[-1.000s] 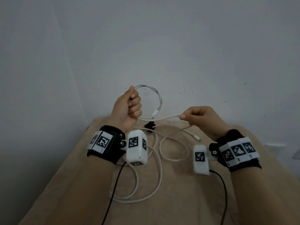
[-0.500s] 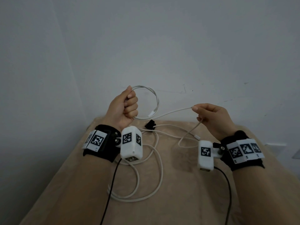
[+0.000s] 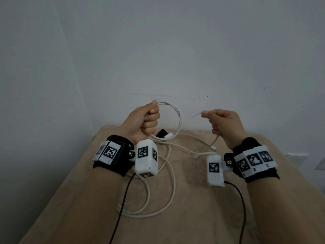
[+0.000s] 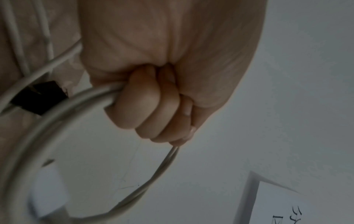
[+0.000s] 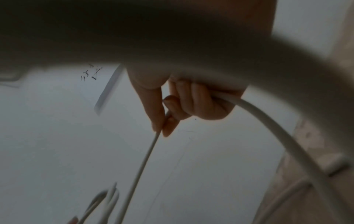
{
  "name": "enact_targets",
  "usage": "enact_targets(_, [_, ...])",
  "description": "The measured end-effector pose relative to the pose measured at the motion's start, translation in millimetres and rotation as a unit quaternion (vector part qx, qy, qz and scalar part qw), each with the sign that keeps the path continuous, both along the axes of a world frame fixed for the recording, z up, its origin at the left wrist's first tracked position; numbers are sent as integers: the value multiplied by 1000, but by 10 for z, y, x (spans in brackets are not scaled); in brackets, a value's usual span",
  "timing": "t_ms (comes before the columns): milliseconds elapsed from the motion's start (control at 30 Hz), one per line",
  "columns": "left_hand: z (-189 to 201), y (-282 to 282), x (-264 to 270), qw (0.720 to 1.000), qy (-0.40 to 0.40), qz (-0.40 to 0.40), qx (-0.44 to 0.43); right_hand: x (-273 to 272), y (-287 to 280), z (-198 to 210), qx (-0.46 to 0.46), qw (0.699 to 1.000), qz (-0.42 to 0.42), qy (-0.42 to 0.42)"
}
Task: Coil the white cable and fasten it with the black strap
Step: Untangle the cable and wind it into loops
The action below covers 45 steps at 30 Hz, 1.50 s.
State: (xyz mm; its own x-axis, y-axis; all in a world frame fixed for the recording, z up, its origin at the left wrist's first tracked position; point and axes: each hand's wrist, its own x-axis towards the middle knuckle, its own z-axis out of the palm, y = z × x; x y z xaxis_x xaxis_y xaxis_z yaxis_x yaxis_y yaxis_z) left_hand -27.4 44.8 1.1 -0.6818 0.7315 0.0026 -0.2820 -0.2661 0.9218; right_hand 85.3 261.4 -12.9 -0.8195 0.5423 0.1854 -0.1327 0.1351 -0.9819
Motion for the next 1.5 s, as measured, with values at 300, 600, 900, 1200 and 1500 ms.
enact_targets(300, [-28,42,37,994,56,-37,-90,22,-59,79,46,997,26,-55])
enact_targets(600, [-44,168,158,976,85,-100,-171,-4,-329,123,299,940,101,-126])
enact_targets(900, [-70,182,104,995,-27,-67,-69,-8,-306,101,215,968,98,-81])
enact_targets(1200, [-99,304,149,969,-165,-51,174,-98,-363,9,22,999,37,-14])
enact_targets(1500, [-97,209,51,975,-123,41,180,-54,-340,18,95,990,86,-53])
